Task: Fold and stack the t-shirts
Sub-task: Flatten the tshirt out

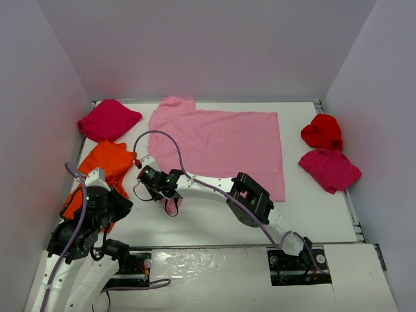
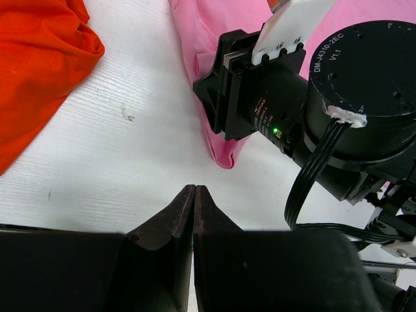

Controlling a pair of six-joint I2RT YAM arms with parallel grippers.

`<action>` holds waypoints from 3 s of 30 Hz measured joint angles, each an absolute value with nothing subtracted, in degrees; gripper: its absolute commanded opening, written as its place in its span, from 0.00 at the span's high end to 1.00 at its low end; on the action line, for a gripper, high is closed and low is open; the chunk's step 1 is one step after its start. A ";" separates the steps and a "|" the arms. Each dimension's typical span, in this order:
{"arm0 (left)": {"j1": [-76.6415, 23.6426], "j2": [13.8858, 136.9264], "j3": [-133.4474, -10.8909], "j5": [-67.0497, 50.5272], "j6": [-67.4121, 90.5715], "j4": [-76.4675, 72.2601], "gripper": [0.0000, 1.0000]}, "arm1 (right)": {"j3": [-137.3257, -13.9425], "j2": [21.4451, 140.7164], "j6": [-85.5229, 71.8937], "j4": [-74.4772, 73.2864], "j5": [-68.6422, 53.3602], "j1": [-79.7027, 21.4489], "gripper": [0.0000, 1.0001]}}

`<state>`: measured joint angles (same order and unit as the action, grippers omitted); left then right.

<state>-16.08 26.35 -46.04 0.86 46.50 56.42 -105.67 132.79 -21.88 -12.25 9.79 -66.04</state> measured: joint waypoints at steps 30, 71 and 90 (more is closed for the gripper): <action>-16.08 26.63 -45.08 0.03 46.50 56.09 1.00 | -105.67 132.42 -20.91 -12.71 9.45 -66.46 0.86; -16.08 26.63 -44.31 0.03 46.50 55.92 1.00 | -105.57 130.39 -21.03 -13.63 11.00 -65.56 0.77; -16.08 26.63 -44.31 0.03 46.52 55.94 1.00 | -109.91 133.61 -20.95 -13.92 9.45 -63.88 0.77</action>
<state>-16.08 26.63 -44.31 0.03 46.52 55.94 -109.91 133.61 -20.95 -13.92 9.45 -63.88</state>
